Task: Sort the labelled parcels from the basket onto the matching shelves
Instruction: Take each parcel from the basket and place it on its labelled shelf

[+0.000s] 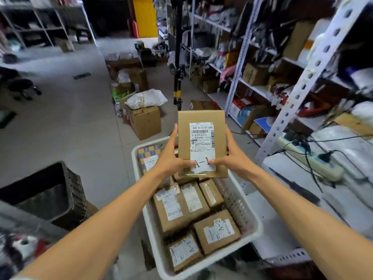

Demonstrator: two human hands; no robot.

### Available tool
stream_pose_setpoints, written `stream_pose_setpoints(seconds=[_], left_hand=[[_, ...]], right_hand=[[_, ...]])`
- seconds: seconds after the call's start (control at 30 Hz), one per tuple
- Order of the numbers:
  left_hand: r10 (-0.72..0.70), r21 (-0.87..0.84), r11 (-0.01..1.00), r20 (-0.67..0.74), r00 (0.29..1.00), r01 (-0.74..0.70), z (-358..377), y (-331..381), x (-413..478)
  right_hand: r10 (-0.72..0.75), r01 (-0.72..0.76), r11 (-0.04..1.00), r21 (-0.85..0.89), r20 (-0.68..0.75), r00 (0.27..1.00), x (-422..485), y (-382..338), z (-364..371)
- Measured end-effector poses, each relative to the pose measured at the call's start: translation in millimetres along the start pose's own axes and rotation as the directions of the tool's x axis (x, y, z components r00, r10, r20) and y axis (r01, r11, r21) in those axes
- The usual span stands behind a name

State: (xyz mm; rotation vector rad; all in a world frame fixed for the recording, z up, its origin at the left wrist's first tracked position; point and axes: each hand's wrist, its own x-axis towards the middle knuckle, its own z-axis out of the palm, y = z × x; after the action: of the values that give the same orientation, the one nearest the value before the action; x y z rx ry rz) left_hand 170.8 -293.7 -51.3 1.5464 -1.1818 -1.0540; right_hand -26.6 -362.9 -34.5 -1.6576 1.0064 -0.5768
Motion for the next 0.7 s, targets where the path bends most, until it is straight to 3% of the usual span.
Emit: stream_pose_setpoints(seconds=[0.37, 0.7], left_hand=[[0.085, 0.039, 0.995, 0.082, 0.993, -0.088, 34, 27, -89], [0.104, 0.043, 0.993, 0.169, 0.98, -0.113, 105, 38, -198]], right_hand=[[-0.015, 0.012, 1.0, -0.027, -0.101, 0.995, -118, -12, -7], [-0.005, 0.006, 1.0, 0.008, -0.107, 0.994, -260, 1, -26]])
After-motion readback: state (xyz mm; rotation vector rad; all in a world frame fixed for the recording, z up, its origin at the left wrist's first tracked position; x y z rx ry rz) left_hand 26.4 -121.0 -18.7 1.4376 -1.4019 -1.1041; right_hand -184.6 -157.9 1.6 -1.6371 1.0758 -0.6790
